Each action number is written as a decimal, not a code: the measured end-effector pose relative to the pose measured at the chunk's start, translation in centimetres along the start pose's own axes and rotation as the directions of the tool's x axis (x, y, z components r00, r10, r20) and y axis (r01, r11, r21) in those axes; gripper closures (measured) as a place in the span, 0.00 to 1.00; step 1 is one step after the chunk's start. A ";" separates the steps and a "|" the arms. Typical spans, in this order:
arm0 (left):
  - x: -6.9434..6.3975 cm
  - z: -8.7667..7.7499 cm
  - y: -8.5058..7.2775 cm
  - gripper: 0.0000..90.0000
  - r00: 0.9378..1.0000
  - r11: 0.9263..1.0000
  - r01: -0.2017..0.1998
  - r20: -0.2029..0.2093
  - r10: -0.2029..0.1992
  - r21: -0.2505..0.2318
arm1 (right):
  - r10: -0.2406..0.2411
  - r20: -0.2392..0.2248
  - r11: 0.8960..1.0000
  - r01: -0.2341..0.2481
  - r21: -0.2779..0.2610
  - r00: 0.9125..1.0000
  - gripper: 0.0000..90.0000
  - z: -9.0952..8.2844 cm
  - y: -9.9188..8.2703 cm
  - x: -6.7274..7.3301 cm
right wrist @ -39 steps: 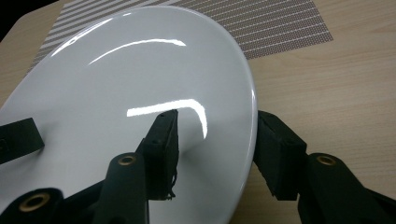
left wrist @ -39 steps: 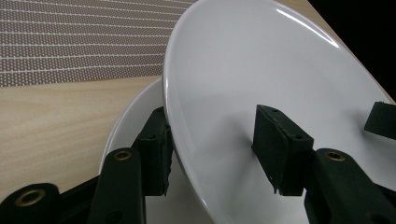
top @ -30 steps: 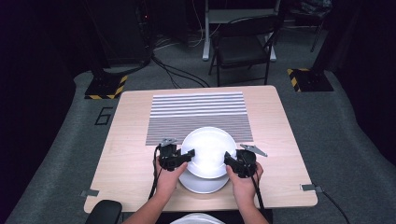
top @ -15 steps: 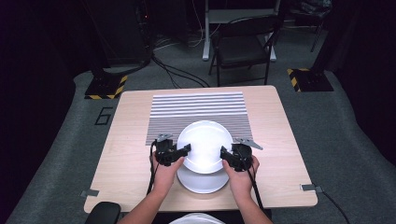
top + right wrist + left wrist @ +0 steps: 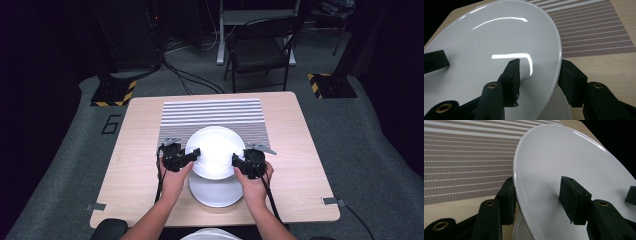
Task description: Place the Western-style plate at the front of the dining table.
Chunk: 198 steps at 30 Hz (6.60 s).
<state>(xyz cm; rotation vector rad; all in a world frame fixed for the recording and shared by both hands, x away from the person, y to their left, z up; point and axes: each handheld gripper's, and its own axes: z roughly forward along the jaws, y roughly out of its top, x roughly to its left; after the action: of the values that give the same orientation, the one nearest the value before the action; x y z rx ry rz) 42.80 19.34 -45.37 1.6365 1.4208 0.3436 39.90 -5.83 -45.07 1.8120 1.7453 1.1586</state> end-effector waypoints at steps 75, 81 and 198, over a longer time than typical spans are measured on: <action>1.2 2.8 5.8 0.57 1.000 1.000 0.009 -0.011 -0.009 -0.028 | -0.006 -0.002 1.000 0.006 -0.029 1.000 0.59 3.3 6.2 0.5; 1.3 3.0 6.4 0.56 1.000 1.000 0.002 -0.022 -0.002 -0.029 | -0.011 0.001 1.000 0.011 -0.022 1.000 0.59 3.7 6.6 0.7; 6.0 11.4 9.4 0.56 0.998 0.999 0.017 -0.062 -0.015 0.038 | -0.098 0.070 0.995 0.096 0.034 0.993 0.61 14.4 10.3 0.2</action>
<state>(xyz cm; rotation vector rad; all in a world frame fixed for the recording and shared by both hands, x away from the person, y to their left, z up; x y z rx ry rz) 58.70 20.39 -46.45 1.6570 1.4942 0.3622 57.44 -3.44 -45.83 1.7429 1.7983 1.0213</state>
